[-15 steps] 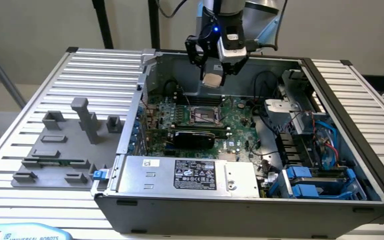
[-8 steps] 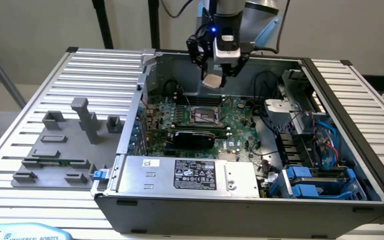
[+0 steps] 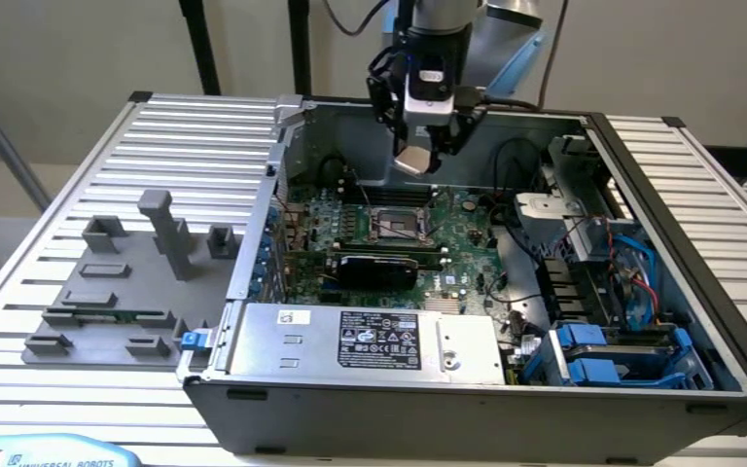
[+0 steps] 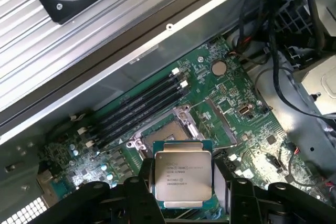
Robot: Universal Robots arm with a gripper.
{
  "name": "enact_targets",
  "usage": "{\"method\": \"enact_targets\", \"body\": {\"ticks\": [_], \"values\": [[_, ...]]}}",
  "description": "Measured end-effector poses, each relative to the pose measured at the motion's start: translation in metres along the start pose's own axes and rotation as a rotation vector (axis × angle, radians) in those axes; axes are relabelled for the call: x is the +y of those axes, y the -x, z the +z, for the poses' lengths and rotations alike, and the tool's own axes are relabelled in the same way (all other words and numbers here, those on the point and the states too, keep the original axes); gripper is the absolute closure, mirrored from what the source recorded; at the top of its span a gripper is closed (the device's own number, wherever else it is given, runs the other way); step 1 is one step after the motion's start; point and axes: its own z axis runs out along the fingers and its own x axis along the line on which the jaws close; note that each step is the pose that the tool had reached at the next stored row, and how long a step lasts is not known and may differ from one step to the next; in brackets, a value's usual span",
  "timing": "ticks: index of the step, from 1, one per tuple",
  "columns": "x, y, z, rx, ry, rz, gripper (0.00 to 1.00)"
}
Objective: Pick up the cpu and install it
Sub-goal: 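Place the cpu into insertion slot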
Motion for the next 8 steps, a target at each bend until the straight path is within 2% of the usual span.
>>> {"method": "enact_targets", "body": {"ticks": [8], "values": [[-0.0003, 0.0, 0.0029, -0.0139, 0.0005, 0.144, 0.45]]}}
